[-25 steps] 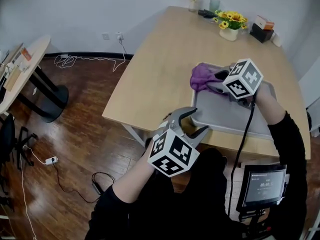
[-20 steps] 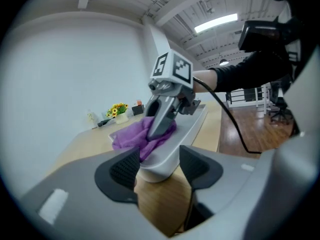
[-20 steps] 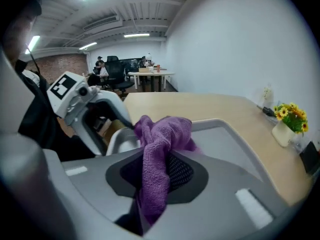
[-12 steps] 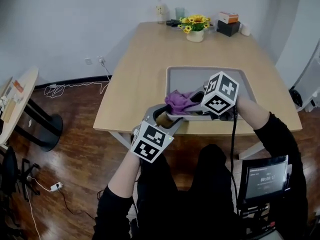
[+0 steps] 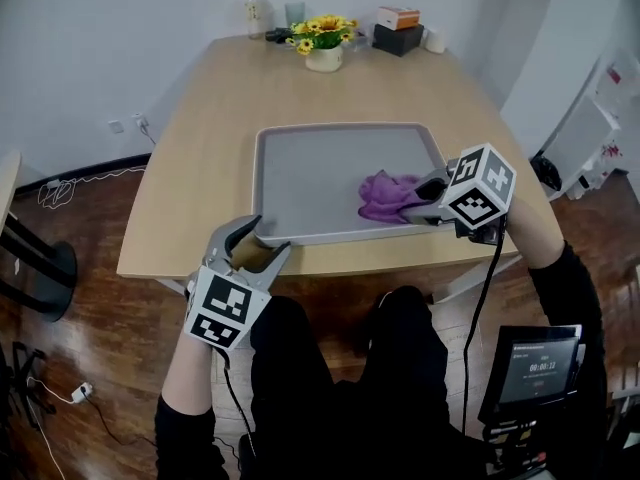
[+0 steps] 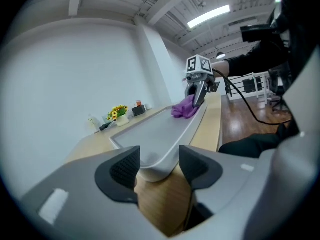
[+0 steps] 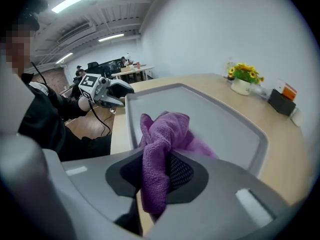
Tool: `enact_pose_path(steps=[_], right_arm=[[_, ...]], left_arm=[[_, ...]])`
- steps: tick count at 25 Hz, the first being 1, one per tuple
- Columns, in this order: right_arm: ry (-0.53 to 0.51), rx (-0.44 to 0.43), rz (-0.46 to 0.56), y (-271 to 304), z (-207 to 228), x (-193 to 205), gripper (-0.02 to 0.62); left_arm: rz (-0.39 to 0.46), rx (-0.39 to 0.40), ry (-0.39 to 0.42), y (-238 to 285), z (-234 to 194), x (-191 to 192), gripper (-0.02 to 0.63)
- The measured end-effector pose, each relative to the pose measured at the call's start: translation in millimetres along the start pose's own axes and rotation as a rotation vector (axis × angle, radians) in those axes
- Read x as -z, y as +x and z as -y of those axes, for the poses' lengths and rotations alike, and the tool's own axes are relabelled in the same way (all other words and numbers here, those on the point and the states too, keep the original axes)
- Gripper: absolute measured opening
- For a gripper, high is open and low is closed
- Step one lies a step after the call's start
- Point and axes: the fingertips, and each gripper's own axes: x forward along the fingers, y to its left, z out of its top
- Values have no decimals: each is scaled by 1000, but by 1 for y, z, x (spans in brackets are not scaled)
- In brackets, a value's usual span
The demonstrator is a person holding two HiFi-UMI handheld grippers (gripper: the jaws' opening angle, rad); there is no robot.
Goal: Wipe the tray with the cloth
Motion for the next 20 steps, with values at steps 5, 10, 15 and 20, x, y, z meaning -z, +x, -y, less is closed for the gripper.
enact_pose_path(steps=[5,10,15,20], right_arm=[[39,116,-24,-37,37,46,78],[128,149,22,-43,65,48,81],[73,204,-41,-25,78,21,78],[-16,124,43,26,37,-44,77]], left_arm=[[12,13,-24,-3,0,1,222],[10,13,-21,-1,5,-3,224],[12,35,-53,1,7,-7,221],[17,36,-45,2,6,-7,221]])
